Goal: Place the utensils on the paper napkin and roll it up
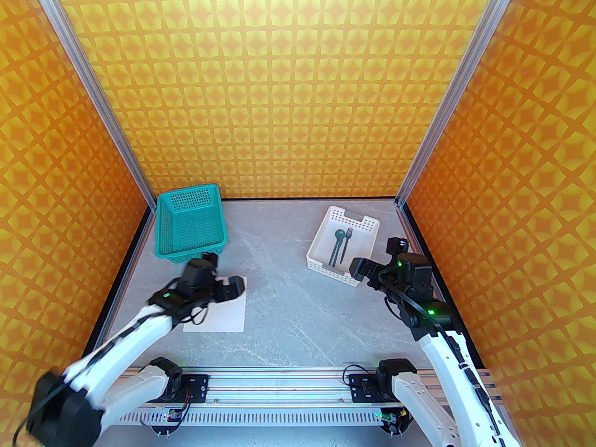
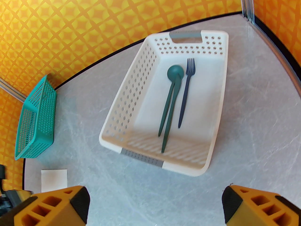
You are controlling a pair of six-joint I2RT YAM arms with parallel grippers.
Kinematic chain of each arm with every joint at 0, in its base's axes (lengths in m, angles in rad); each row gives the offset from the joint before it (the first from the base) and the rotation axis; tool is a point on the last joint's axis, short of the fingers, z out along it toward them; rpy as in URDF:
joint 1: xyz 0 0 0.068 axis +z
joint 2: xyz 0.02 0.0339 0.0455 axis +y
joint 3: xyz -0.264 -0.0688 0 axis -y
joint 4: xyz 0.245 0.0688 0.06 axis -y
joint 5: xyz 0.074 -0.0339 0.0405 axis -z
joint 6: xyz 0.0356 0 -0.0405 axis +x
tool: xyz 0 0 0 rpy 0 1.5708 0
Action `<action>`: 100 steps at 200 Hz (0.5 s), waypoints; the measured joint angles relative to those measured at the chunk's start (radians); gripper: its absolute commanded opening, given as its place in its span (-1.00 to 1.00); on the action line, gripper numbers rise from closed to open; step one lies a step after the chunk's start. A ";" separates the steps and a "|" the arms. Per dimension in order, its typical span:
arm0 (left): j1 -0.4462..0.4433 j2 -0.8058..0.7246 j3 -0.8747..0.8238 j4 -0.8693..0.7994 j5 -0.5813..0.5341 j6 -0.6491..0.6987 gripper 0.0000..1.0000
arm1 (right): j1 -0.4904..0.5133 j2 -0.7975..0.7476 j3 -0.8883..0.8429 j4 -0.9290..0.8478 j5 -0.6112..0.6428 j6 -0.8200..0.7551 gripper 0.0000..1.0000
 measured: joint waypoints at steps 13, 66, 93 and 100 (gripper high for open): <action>-0.022 0.042 -0.009 0.031 -0.002 -0.022 0.98 | 0.000 -0.001 0.000 -0.004 -0.003 0.003 0.97; -0.033 0.177 -0.009 0.103 -0.007 -0.040 1.00 | 0.000 0.000 0.004 -0.037 -0.003 0.002 0.97; -0.033 0.232 0.001 0.117 -0.009 -0.039 1.00 | 0.000 0.001 0.007 -0.047 -0.003 0.002 0.97; -0.033 0.245 0.007 0.119 -0.010 -0.037 0.99 | 0.000 0.001 0.007 -0.048 -0.003 0.002 0.97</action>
